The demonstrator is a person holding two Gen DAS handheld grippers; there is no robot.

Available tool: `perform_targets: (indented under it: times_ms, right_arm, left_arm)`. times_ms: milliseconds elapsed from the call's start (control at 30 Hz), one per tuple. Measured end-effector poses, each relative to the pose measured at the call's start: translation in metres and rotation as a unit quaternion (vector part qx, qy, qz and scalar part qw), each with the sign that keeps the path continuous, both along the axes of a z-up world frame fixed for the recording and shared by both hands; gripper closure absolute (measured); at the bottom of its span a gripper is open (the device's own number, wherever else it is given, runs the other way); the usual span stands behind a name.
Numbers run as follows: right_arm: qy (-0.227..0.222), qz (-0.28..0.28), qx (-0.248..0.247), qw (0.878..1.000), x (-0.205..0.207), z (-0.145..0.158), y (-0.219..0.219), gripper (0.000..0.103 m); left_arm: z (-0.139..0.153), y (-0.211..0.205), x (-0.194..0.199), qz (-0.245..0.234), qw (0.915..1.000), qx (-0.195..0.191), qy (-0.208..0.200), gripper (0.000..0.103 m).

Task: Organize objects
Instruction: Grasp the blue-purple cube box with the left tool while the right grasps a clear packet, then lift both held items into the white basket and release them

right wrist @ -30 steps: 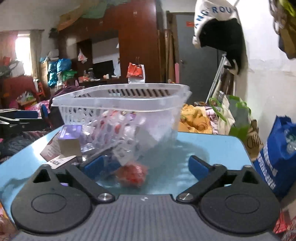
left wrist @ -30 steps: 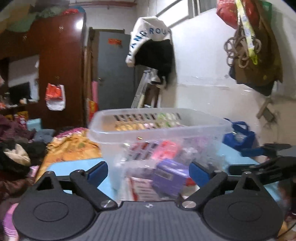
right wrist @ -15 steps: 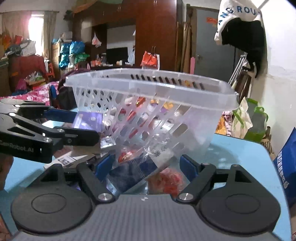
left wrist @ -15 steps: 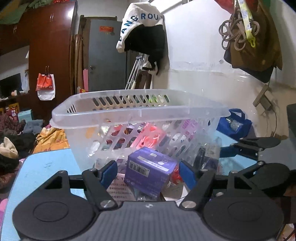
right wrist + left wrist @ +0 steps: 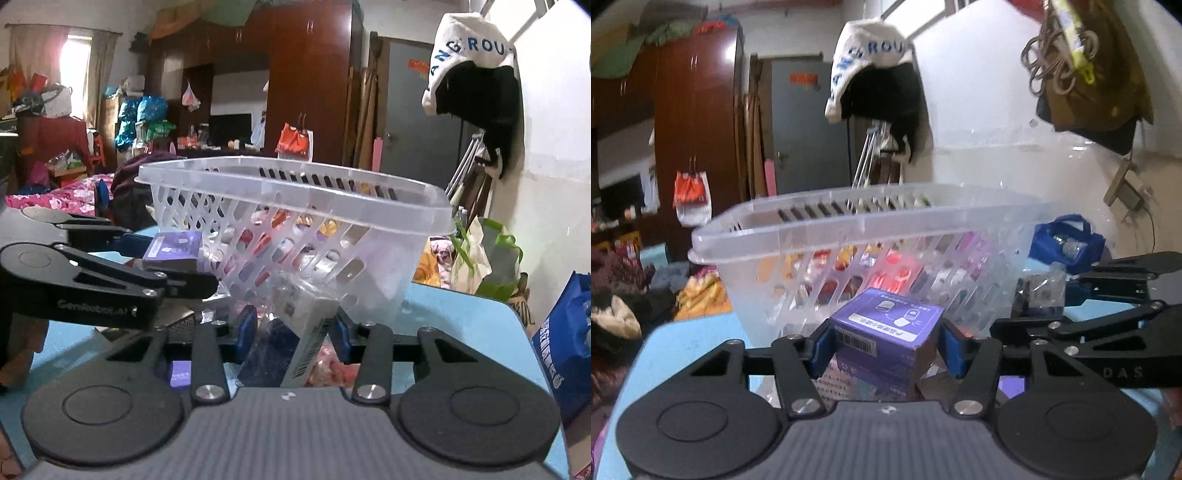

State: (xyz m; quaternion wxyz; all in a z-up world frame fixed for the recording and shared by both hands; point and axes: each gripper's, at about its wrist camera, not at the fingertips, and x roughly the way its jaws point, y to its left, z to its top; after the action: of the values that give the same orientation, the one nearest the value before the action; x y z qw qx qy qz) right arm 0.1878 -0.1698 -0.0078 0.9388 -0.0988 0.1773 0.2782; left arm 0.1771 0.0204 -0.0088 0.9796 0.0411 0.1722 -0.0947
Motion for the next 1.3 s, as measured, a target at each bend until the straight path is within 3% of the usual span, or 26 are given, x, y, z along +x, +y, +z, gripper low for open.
perform_targets:
  times_ms: [233, 767, 900, 1033, 1167, 1300]
  right_arm:
    - [0.003, 0.006, 0.052, 0.999, 0.003, 0.004, -0.015, 0.058]
    - [-0.034, -0.012, 0.064, 0.997, -0.002, 0.006, -0.015, 0.058]
    - [-0.062, -0.021, 0.077, 0.995, -0.012, 0.010, -0.020, 0.059]
    - [-0.073, -0.007, 0.117, 0.990, -0.023, 0.037, -0.027, 0.059]
    - [-0.110, 0.000, 0.107, 0.988, -0.017, 0.080, -0.015, 0.059]
    - [-0.114, -0.005, 0.090, 0.989, 0.025, 0.113, 0.009, 0.059]
  left_arm:
    - [0.003, 0.001, -0.015, -0.001, 0.9992, -0.008, -0.040, 0.042]
    - [0.008, 0.006, -0.023, -0.004, 0.9975, -0.024, -0.066, 0.041]
    - [0.019, 0.013, -0.033, 0.003, 0.9953, -0.034, -0.091, 0.041]
    - [0.051, 0.023, -0.031, 0.011, 0.9930, -0.049, -0.107, 0.041]
    - [0.091, 0.025, -0.004, 0.020, 0.9919, -0.060, -0.110, 0.041]
    - [0.114, 0.028, 0.049, 0.030, 0.9946, -0.077, -0.063, 0.041]
